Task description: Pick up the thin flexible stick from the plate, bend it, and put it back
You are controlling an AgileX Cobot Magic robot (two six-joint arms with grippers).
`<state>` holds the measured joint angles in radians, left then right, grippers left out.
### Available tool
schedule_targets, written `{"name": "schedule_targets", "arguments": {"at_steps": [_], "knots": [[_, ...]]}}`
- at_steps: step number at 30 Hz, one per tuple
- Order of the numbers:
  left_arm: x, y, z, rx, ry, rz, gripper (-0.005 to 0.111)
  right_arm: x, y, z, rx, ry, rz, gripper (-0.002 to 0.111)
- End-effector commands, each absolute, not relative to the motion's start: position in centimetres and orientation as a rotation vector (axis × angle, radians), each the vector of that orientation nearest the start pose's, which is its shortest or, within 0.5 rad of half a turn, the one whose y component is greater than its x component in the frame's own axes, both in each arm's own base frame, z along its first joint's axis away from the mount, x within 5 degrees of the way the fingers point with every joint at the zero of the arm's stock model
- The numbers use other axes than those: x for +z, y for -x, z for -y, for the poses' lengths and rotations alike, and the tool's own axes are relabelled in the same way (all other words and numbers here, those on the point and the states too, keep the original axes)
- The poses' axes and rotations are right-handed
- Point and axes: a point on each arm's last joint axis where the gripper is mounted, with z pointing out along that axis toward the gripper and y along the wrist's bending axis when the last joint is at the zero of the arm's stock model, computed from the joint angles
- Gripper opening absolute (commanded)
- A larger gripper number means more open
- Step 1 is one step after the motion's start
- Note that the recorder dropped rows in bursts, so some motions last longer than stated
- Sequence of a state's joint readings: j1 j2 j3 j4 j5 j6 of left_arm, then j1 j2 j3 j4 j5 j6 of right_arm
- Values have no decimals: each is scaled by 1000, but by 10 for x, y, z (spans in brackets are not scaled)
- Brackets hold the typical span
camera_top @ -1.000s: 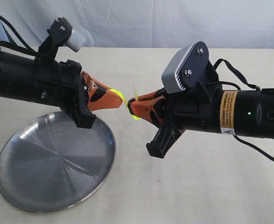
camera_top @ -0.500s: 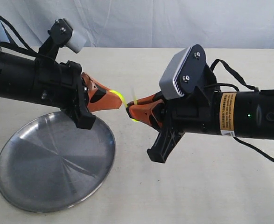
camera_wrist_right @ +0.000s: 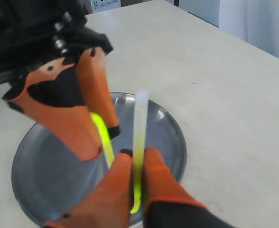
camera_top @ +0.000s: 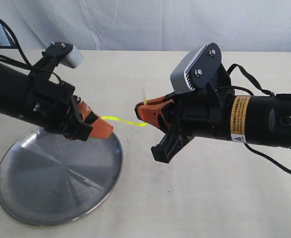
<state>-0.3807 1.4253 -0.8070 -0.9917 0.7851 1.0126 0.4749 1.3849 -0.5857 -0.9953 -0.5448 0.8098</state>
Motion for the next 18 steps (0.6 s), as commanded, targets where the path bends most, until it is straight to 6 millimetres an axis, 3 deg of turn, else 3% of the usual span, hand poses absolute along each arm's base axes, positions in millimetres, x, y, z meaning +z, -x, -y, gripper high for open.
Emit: {"name": "schedule_targets", "arguments": {"at_steps": [1, 5, 10, 13, 18], "knots": [[232, -218, 136, -808, -840, -2587, 45, 223, -227, -156, 666, 738, -1851, -1], [236, -211, 127, -707, -777, -2687, 48, 216, -245, -162, 700, 622, -1908, -1], [259, -199, 111, -562, -665, -2664, 46, 207, -275, -182, 819, 542, -1958, -1], [282, -184, 103, -527, -640, -2570, 32, 194, -287, -198, 959, 553, -1973, -1], [318, -155, 90, -513, -630, -2371, 0, 170, -297, -231, 1099, 591, -2063, -1]]}}
